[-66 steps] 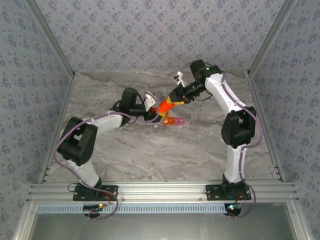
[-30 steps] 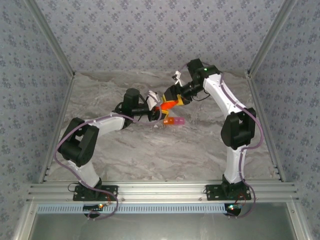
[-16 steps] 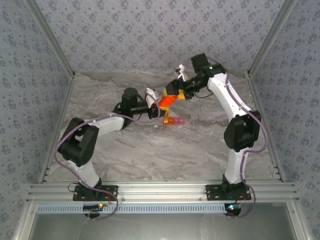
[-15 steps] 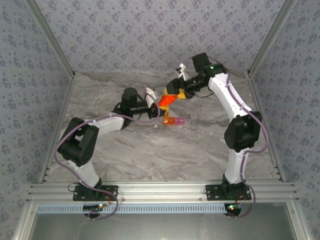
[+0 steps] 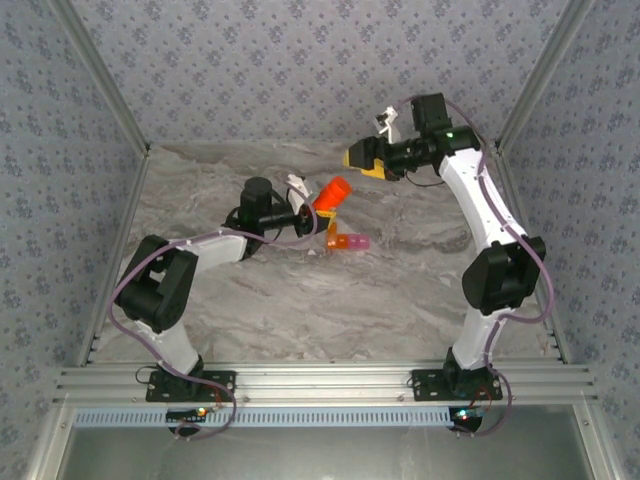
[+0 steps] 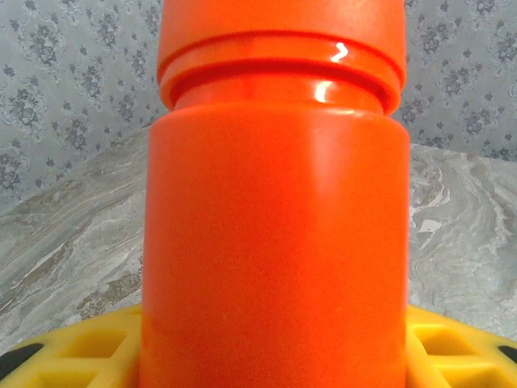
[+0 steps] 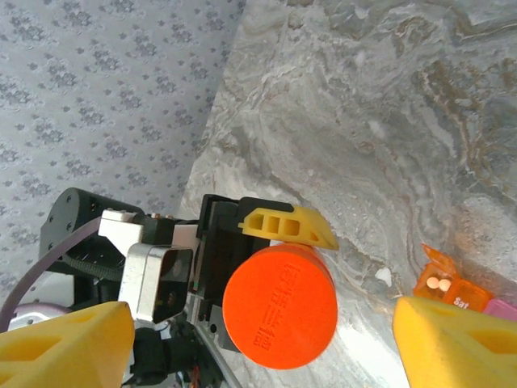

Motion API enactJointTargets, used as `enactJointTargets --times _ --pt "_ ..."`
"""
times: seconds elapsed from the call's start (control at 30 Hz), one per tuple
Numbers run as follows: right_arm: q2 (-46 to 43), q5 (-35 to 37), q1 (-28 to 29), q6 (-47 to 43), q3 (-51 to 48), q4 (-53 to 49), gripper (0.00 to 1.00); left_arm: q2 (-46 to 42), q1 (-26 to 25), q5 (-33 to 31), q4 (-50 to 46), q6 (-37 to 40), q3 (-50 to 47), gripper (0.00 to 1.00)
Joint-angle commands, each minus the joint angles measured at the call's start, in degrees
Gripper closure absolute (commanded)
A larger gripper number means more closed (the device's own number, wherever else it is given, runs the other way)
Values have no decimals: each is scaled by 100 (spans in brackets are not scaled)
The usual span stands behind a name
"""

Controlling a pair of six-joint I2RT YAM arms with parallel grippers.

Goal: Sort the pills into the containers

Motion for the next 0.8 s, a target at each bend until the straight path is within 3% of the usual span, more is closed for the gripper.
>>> enactJointTargets --times 0.0,0.37,0.77 --pt "-334 321 -51 269 -188 318 15 -70 42 -37 379 -181 -25 100" --pt "-1014 1166 34 365 -896 1039 19 -143 109 -37 414 -351 2 100" --pt "-992 1234 251 10 -930 814 19 3 110 130 763 -595 6 100"
